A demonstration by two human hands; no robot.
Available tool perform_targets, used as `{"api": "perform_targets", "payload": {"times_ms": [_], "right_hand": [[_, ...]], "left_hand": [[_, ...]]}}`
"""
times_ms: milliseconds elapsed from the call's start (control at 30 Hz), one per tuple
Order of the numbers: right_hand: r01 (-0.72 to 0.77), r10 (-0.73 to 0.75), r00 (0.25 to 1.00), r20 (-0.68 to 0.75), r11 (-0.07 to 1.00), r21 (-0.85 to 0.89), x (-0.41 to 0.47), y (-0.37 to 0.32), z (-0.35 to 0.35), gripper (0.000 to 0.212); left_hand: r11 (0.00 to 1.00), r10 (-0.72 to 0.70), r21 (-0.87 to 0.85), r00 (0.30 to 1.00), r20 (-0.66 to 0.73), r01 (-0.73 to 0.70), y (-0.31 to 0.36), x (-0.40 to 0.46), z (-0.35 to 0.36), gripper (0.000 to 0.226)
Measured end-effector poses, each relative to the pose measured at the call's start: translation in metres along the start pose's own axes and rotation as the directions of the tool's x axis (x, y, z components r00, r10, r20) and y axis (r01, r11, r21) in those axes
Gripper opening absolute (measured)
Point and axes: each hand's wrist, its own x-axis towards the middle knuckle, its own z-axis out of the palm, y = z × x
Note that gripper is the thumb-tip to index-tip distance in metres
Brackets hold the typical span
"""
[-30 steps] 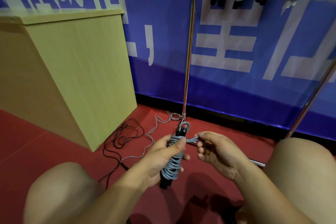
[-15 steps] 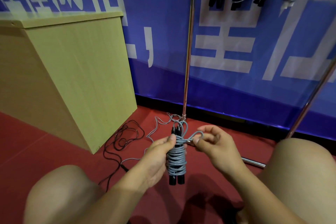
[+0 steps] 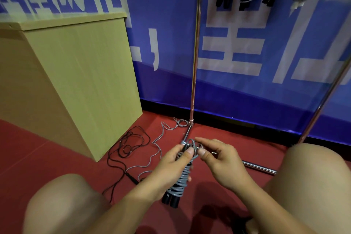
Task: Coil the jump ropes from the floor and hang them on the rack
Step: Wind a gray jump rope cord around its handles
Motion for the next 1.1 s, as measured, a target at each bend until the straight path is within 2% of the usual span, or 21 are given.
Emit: {"api": "perform_targets", "payload": {"times_ms": [100, 200, 300, 467, 567, 700, 767, 833, 933, 1033, 1100], "right_hand": [[-0.205, 0.202, 0.979, 0.039, 0.945, 0.255, 0.002, -0.001, 0.0, 0.038], [-0.344, 0.298, 0.939, 0.174, 0.853, 0.393, 0.002, -0.004, -0.001, 0.021], [-0.404, 0.314, 0.911, 0.266, 0.808, 0.43, 0.001, -0.008, -0.003, 0.008], [-0.454, 0.356, 0.891, 0.282, 0.71, 0.538, 0.003, -0.01, -0.004, 0.022], [-0.535, 0.395, 0.844, 0.362, 0.591, 0.603, 0.006, -0.013, -0.006, 0.025], [-0.571, 0.342, 0.819, 0.46, 0.414, 0.709, 0.009, -0.015, -0.008, 0.031], [-0.559, 0.327, 0.827, 0.457, 0.386, 0.734, 0.009, -0.015, -0.008, 0.038], [-0.545, 0.365, 0.831, 0.419, 0.386, 0.744, 0.01, -0.018, -0.011, 0.03], [-0.523, 0.442, 0.829, 0.343, 0.396, 0.755, 0.018, -0.025, -0.021, 0.026], [-0.488, 0.5, 0.83, 0.249, 0.432, 0.759, 0.033, -0.028, -0.035, 0.027], [-0.453, 0.518, 0.837, 0.176, 0.477, 0.753, 0.048, -0.028, -0.047, 0.027]], "left_hand": [[0.994, 0.064, 0.086, 0.998, 0.015, -0.065, 0.001, -0.001, -0.001, 0.014], [0.991, 0.076, 0.104, 0.996, 0.052, -0.081, 0.003, -0.003, 0.001, 0.013], [0.995, 0.051, 0.078, 0.995, 0.081, -0.057, 0.005, -0.005, 0.0, 0.02], [0.998, 0.056, -0.011, 0.993, 0.106, -0.056, 0.009, -0.004, 0.003, 0.02], [0.996, 0.062, -0.072, 0.997, 0.056, -0.058, 0.01, 0.0, 0.005, 0.029], [0.992, -0.001, -0.126, 0.999, -0.033, -0.003, 0.012, 0.008, 0.008, 0.03], [0.995, -0.034, -0.098, 0.996, -0.088, 0.025, 0.012, 0.012, 0.008, 0.035], [0.996, -0.056, -0.07, 0.992, -0.112, 0.049, 0.009, 0.016, 0.008, 0.045], [0.998, -0.07, -0.014, 0.995, -0.064, 0.069, 0.009, 0.021, 0.012, 0.055], [0.996, -0.071, 0.054, 0.997, -0.007, 0.072, 0.021, 0.038, 0.017, 0.056], [0.994, -0.088, 0.059, 0.996, 0.0, 0.087, 0.035, 0.06, 0.022, 0.047]]}}
